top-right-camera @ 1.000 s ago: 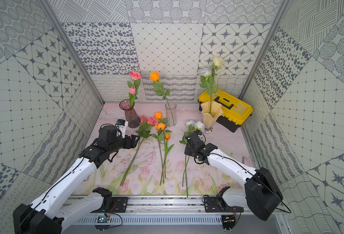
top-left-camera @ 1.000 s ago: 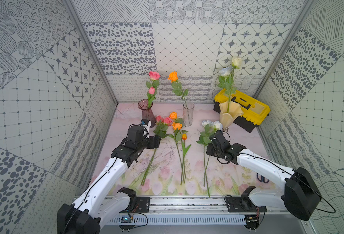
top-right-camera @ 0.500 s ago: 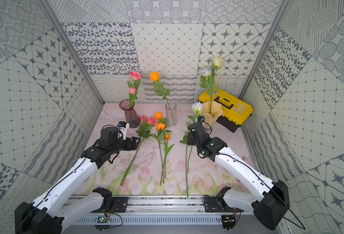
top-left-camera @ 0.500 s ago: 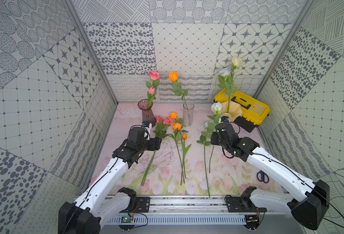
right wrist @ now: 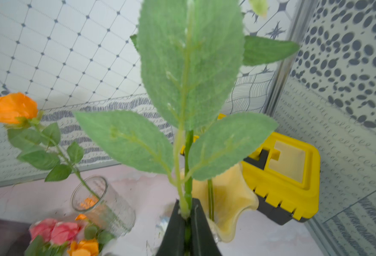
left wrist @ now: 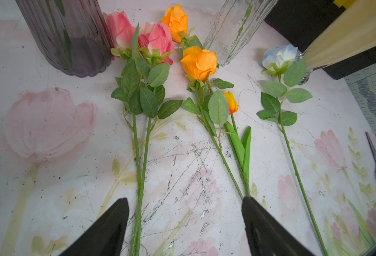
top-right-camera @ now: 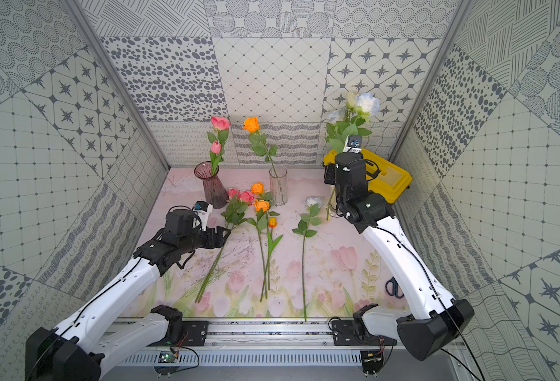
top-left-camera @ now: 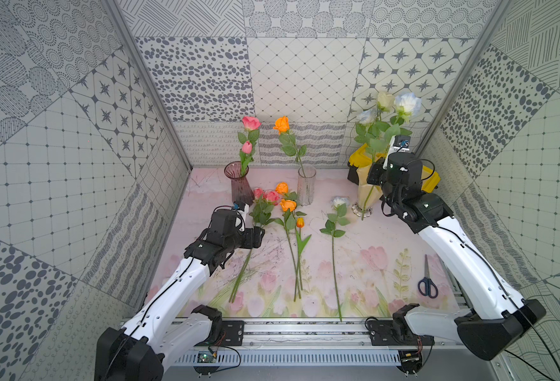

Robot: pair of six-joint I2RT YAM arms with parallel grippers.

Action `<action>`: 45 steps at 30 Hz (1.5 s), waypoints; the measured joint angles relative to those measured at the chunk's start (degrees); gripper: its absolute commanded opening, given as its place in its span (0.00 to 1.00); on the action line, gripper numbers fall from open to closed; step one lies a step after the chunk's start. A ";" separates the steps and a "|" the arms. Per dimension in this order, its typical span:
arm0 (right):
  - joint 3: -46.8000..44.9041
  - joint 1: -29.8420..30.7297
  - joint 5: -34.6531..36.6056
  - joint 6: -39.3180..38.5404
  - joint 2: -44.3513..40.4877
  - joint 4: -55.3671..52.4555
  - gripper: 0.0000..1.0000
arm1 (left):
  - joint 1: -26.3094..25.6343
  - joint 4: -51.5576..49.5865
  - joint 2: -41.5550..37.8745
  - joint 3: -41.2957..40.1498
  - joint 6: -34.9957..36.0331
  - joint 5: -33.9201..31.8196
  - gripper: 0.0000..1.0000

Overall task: Arrange the flowers in different vases according to their variety
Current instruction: Pick up the flower at the center of the board, then insert the flower into the vase.

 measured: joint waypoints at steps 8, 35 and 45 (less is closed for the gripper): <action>4.22 -1.36 7.43 -11.13 7.65 14.05 0.00 | -0.02 0.04 0.13 -0.48 -0.04 0.37 0.85; 2.89 -4.33 14.86 -12.76 20.70 21.11 0.58 | -0.28 0.04 1.55 -0.50 -0.04 0.68 0.85; -3.10 -2.34 13.62 -7.56 12.85 14.56 0.73 | -0.72 -0.42 2.27 -0.48 -0.02 0.11 0.84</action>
